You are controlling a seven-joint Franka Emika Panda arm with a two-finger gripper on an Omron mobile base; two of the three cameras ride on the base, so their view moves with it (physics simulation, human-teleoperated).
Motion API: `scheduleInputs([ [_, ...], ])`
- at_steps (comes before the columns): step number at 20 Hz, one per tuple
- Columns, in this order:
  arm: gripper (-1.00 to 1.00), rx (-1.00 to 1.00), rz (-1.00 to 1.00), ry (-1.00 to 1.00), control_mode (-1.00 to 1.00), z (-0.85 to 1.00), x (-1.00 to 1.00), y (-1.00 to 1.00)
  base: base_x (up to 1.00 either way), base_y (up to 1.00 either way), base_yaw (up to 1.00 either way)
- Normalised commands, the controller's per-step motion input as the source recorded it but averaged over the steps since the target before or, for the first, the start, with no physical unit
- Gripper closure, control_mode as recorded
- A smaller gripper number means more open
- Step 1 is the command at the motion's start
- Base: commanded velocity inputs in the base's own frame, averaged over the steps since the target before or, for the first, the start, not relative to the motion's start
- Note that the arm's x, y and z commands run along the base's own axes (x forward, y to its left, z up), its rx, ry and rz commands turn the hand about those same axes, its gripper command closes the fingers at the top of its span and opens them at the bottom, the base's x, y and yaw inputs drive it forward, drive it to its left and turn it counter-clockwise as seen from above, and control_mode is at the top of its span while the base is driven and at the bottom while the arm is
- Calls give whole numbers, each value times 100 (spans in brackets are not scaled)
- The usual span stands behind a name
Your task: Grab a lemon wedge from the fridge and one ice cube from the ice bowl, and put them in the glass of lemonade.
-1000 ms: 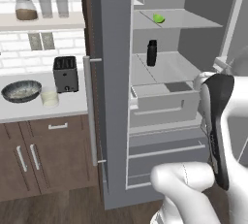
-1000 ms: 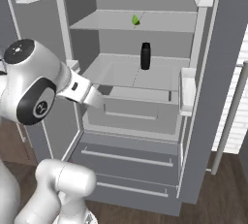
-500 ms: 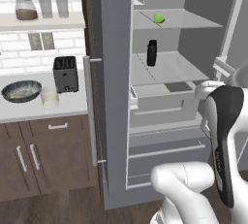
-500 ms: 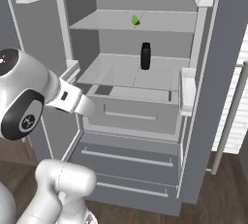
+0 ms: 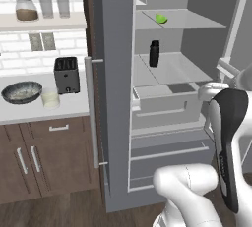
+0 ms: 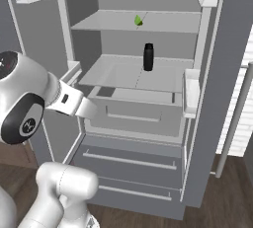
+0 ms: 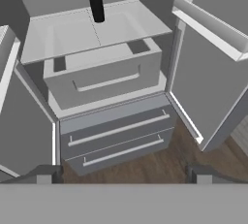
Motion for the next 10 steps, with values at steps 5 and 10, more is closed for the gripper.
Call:
scheduleInputs([
  [5,-100,0,0,0,100,-1,0,-2,0,-31,0],
  [10,-100,0,0,0,100,0,0,0,0,-85,0],
])
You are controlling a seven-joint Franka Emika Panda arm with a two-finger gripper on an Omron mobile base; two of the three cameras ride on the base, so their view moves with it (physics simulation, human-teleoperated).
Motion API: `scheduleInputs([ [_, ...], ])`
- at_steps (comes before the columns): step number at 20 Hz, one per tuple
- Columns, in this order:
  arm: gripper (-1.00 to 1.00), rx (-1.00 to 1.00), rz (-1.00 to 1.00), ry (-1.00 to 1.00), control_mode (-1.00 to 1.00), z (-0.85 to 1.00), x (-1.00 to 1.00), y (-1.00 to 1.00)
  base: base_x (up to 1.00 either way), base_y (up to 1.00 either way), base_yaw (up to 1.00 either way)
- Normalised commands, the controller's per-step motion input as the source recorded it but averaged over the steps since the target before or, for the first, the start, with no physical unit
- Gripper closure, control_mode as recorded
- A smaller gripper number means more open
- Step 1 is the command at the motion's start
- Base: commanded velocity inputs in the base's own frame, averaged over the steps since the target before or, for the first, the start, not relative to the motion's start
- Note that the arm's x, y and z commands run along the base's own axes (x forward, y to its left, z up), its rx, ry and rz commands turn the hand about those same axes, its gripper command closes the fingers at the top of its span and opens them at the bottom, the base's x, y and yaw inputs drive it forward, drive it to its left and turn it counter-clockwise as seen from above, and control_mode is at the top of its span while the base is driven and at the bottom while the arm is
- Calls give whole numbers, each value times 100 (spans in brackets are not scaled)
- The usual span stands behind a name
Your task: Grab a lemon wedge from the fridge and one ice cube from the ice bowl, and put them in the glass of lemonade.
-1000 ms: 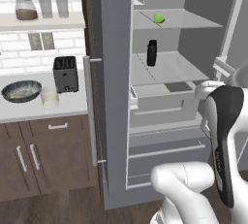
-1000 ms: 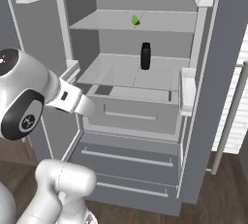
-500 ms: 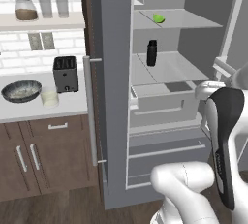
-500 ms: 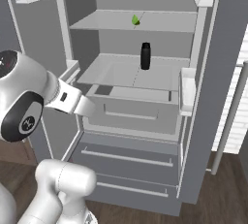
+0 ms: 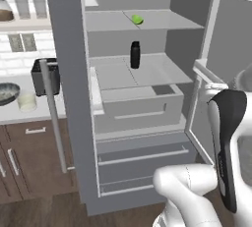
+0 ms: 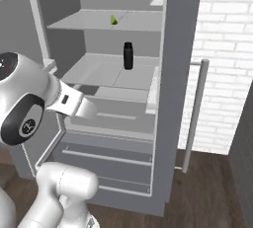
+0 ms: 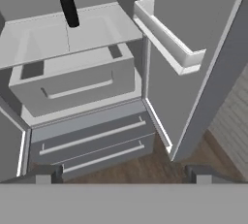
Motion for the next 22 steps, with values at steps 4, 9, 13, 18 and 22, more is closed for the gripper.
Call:
scheduleInputs([
  [4,-100,0,0,0,100,0,0,0,11,-24,0],
  [9,-100,0,0,0,100,0,0,0,25,20,0],
  [13,-100,0,0,0,100,0,0,0,29,39,0],
  [18,-100,0,0,0,100,0,0,0,16,28,0],
  [22,-100,0,0,0,100,0,0,0,42,8,0],
])
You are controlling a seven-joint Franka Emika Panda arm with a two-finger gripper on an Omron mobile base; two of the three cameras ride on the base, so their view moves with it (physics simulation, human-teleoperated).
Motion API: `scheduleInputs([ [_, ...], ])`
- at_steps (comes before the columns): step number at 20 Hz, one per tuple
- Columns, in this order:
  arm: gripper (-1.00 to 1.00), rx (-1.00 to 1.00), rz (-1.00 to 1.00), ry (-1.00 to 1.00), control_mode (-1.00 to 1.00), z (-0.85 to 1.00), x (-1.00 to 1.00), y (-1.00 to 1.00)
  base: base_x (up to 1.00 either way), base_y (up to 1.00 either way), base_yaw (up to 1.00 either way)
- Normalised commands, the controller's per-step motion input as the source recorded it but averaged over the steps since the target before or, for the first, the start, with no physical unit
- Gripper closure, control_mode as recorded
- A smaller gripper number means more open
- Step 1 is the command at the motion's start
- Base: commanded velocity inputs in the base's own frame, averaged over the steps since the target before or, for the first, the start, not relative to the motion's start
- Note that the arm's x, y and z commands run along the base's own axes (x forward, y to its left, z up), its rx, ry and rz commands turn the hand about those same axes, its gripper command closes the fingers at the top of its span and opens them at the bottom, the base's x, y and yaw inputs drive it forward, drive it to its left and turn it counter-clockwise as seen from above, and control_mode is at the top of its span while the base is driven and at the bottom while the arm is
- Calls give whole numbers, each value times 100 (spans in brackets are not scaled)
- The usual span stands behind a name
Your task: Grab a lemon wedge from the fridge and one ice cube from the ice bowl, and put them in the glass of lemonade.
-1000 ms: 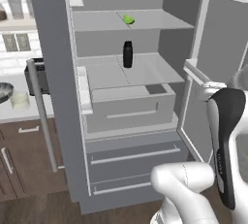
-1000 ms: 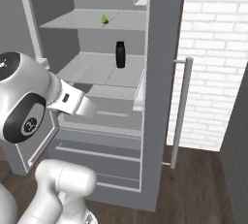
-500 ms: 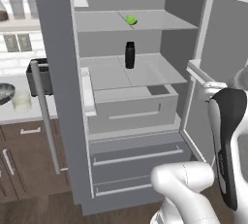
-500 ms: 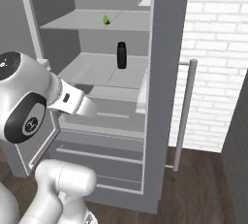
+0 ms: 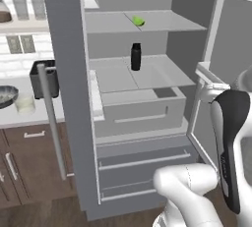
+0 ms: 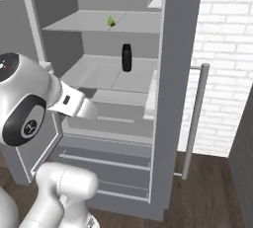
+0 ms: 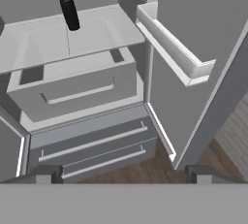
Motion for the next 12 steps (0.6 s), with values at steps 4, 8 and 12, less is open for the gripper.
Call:
scheduleInputs([
  [4,-100,0,0,0,100,0,0,0,68,16,0],
  [8,-100,0,0,0,100,0,0,0,74,11,0],
  [12,-100,0,0,0,100,0,0,0,70,9,0],
])
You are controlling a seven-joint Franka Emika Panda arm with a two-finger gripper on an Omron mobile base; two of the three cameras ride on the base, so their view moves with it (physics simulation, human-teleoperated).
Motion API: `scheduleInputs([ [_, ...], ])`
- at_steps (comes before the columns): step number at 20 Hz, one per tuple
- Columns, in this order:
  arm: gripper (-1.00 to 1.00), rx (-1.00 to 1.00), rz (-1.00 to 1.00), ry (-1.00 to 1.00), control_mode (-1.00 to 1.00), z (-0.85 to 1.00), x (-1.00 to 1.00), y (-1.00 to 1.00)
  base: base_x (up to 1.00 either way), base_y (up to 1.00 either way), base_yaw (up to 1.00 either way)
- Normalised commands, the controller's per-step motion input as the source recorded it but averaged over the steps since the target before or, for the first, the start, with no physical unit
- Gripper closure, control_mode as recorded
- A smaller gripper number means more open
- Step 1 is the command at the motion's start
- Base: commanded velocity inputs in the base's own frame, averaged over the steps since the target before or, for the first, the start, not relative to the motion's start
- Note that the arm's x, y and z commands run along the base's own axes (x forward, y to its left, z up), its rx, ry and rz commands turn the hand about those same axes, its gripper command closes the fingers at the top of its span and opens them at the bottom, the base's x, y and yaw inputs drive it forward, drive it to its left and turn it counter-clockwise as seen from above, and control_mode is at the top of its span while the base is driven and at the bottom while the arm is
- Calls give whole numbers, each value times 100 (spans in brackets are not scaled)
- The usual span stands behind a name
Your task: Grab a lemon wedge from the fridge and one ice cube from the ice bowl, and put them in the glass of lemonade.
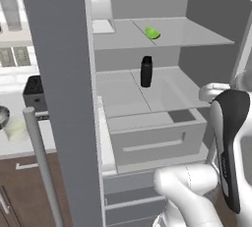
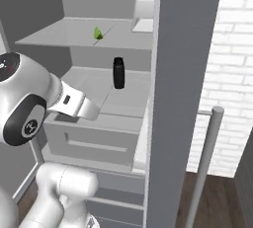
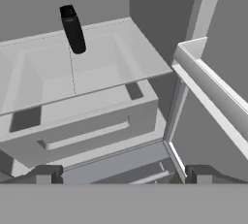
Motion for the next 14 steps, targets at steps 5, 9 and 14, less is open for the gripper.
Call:
scheduleInputs([
  [5,-100,0,0,0,-100,0,1,0,45,2,0],
  [9,-100,2,0,-17,-100,15,0,0,0,0,0],
  [14,-100,9,0,-26,-100,48,0,4,0,0,0],
])
